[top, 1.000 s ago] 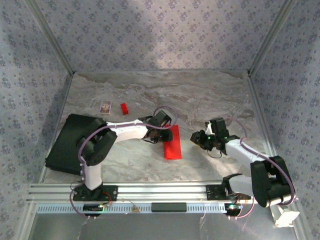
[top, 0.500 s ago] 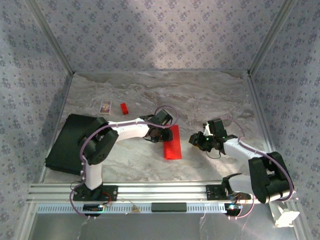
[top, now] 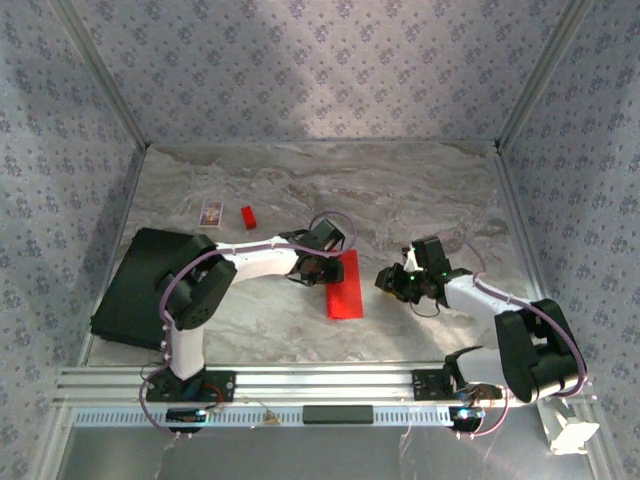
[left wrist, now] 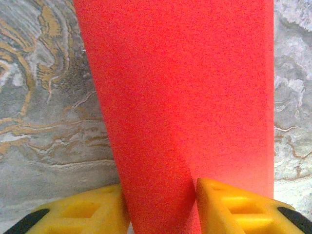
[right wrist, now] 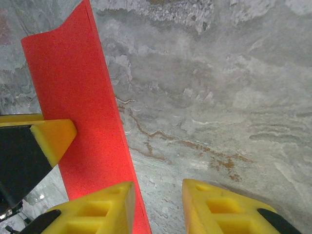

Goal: Fold a paper plane with a square sheet of paper (pick it up from the middle)
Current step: Hold the square sheet of paper at the center of the table.

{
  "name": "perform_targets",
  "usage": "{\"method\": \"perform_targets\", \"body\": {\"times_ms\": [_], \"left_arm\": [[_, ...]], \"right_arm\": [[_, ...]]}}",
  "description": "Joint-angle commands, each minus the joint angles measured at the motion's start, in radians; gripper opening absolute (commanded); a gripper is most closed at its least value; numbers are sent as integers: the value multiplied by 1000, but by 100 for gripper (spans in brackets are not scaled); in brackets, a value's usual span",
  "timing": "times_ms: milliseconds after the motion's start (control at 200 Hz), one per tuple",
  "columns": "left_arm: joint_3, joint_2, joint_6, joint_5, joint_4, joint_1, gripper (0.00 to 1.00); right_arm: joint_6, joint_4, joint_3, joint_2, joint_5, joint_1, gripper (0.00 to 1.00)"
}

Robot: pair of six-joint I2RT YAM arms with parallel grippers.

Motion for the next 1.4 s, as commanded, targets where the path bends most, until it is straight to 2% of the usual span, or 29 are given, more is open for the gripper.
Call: {"method": "perform_targets", "body": {"times_ms": [0,275,650,1084,1394], "left_arm": [[-28,88,40,-49,3,14,42],[5,118,59,-65,-31,13,46],[5,124,45,-70,-25,11,45],[-21,120,-30,-79,6,17,43],[9,151,17,-78,-12,0,43]], "right_arm": [[-10,-4,25,8,-4,8,32],[-9,-6,27,7,-1,10,32],[-11,-4,31,7,-8,16,33],[-11,-1,42,20,-16,28,32],[-34,-29,64,38,-24,29,31]]}}
